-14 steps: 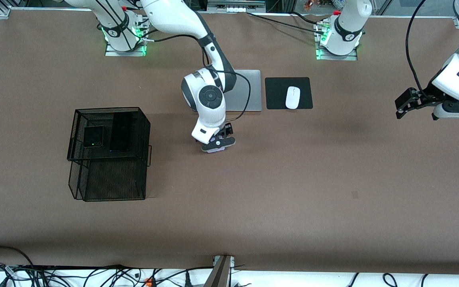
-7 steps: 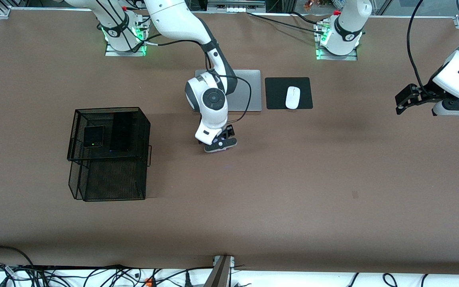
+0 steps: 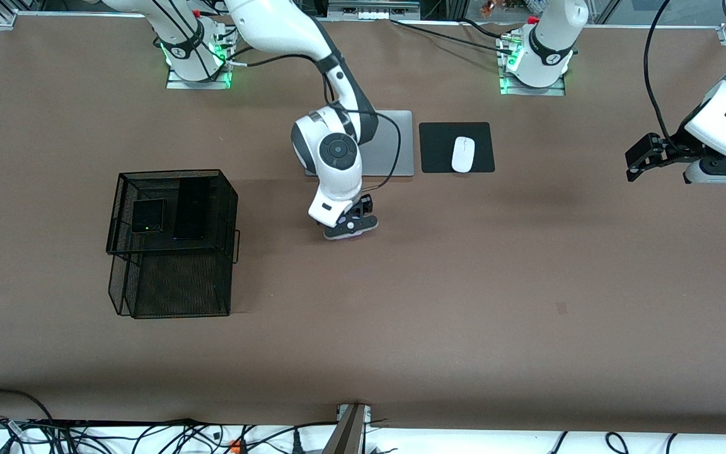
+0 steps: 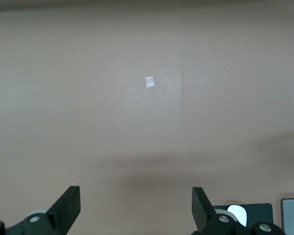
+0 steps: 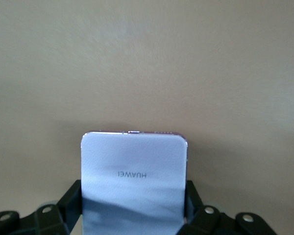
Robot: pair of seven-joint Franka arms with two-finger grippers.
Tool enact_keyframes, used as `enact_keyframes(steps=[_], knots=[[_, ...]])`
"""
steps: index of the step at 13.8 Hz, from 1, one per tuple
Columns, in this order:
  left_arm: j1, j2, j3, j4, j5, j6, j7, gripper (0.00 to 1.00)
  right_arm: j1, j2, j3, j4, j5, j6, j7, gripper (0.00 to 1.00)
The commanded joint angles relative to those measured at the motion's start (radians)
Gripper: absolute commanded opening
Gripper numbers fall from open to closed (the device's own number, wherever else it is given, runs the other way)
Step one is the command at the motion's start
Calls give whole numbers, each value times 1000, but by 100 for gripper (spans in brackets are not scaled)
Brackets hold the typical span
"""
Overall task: Place phones with both arms
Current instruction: 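Carry the Huawei phone into the mesh basket with the right gripper and release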
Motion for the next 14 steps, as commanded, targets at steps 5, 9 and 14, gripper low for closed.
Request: enact_keyframes(steps=[5, 9, 14], knots=[[3, 14, -4, 39, -19, -49, 19, 100, -12, -149, -301, 98, 0, -363, -79, 13], [3, 12, -5, 39, -19, -49, 21, 100, -243, -117, -339, 157, 34, -376, -298, 13], [3, 12, -5, 39, -19, -53, 21, 100, -480, -13, -224, 193, 83, -273, -396, 13]])
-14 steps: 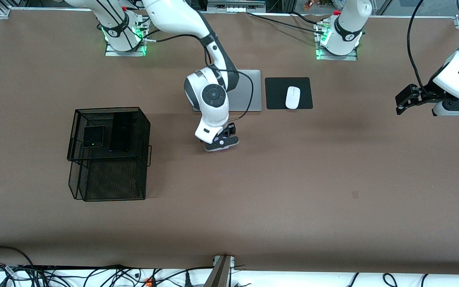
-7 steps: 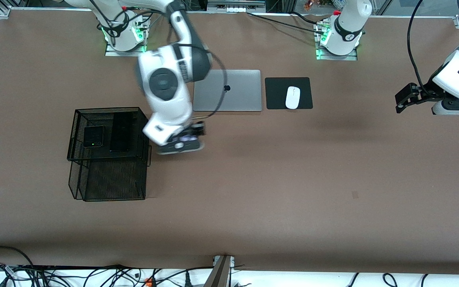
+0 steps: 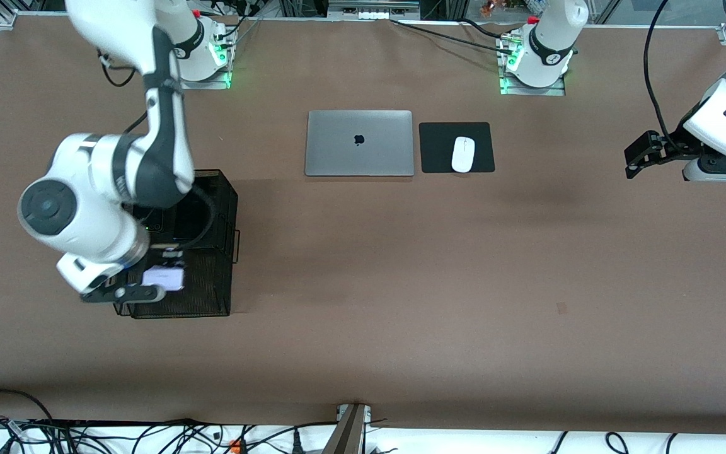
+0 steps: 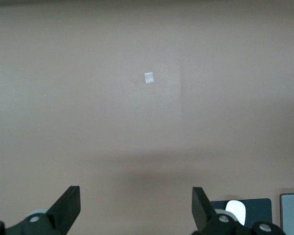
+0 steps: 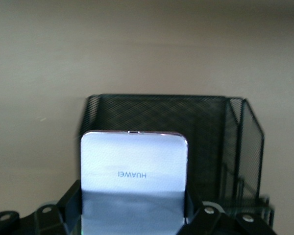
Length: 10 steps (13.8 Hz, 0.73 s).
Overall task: Place phones with both arms
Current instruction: 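Carry the Huawei phone into the mesh basket with the right gripper and release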
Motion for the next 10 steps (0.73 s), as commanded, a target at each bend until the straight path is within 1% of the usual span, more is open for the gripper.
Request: enact_keyframes(steps=[1, 3, 5, 6, 7, 8, 9, 10], knots=[[5, 14, 0, 32, -19, -29, 21, 100, -78, 76, 78, 52, 21, 52, -3, 13], [5, 14, 3, 32, -19, -32, 21, 100, -97, 105, 103, 44, 30, 76, -2, 13], [5, 12, 3, 33, -19, -41, 22, 100, -115, 138, 114, 42, 86, 74, -8, 13], [5, 12, 3, 33, -19, -42, 21, 100, -125, 148, 115, 39, 111, 74, -20, 15], [3, 12, 1, 33, -19, -42, 22, 100, -126, 156, 115, 32, 125, 74, -22, 24], [5, 12, 1, 32, -19, -44, 22, 100, -128, 159, 115, 30, 125, 74, -22, 59], [3, 12, 3, 33, -19, -44, 22, 100, -131, 159, 115, 30, 126, 74, -20, 100], [3, 12, 3, 33, -19, -44, 22, 100, -138, 156, 114, 33, 131, 68, -23, 100]])
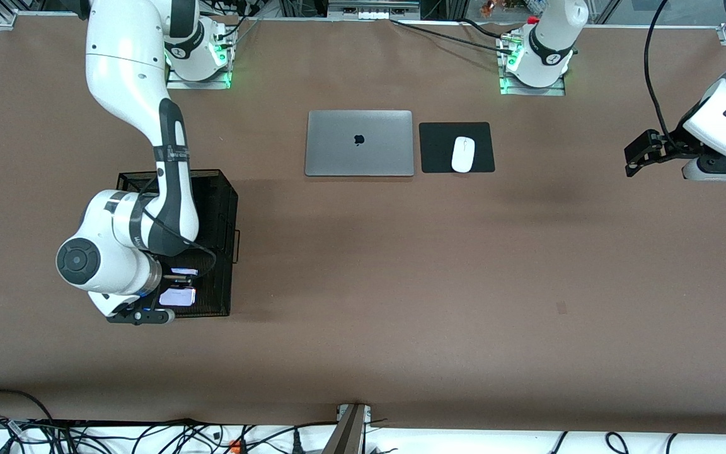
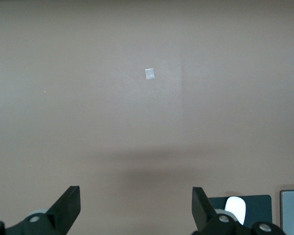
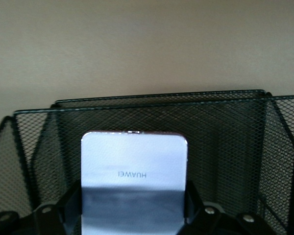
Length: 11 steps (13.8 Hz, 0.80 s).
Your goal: Place phones with both arms
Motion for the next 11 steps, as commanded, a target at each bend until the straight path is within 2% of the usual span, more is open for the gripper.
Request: enact_keyframes(steps=[1, 3, 7, 11], knots=[[3, 12, 0, 32, -19, -28, 22, 100, -29, -14, 6, 31, 24, -24, -18, 100], [3, 12, -3, 31, -18, -28, 22, 100, -30, -47, -2, 34, 13, -43, -21, 100], [3, 10, -3, 32, -18, -29, 22, 100, -16, -172, -48, 34, -13, -182, -22, 100], [3, 10, -3, 32, -18, -37, 22, 100, 8, -311, -49, 20, -163, -339, -20, 100]])
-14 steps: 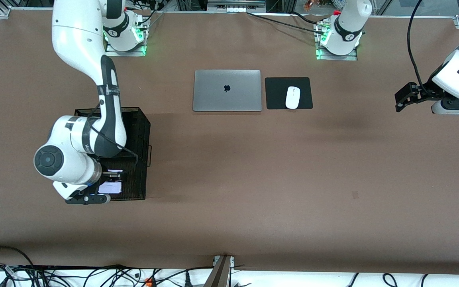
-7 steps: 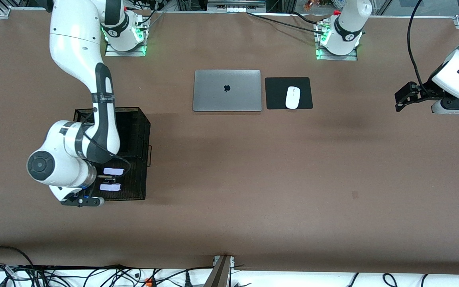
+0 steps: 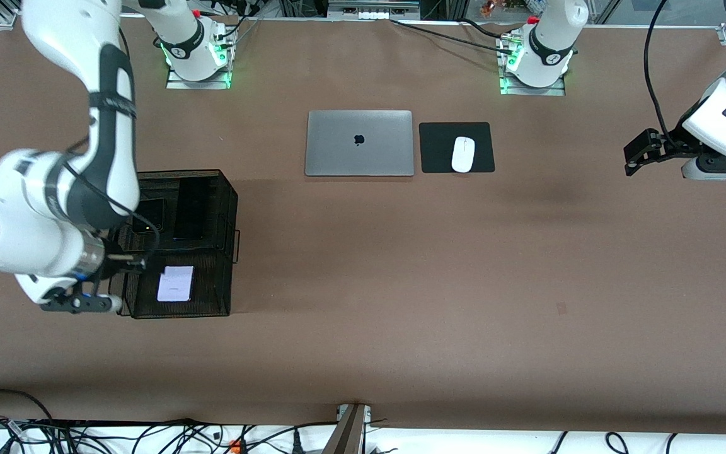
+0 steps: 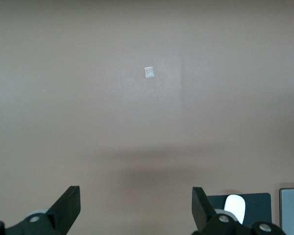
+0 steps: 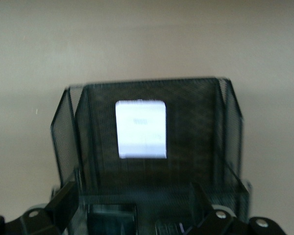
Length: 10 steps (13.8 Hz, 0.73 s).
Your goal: Place phones with both arms
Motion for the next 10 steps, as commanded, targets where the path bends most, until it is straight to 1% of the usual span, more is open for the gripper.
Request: enact_keyframes(steps=[1, 3, 4, 6, 8, 10], knots=[[3, 10, -1, 29, -18, -27, 21, 100, 20, -107, 5, -34, -85, -89, -8, 100], [3, 10, -3, 29, -18, -31, 21, 100, 37, -180, 8, -85, -147, -103, 6, 100], [3, 10, -3, 29, -18, -33, 22, 100, 34, -238, 31, -136, -199, -89, 14, 100], [3, 10, -3, 29, -19, -33, 22, 100, -8, -347, 106, -213, -296, -80, 55, 100], [3, 10, -3, 29, -18, -33, 22, 100, -99, -451, 230, -283, -397, -80, 92, 100], [3, 10, -3, 29, -18, -34, 22, 100, -257, -548, 380, -346, -450, -81, 109, 100]])
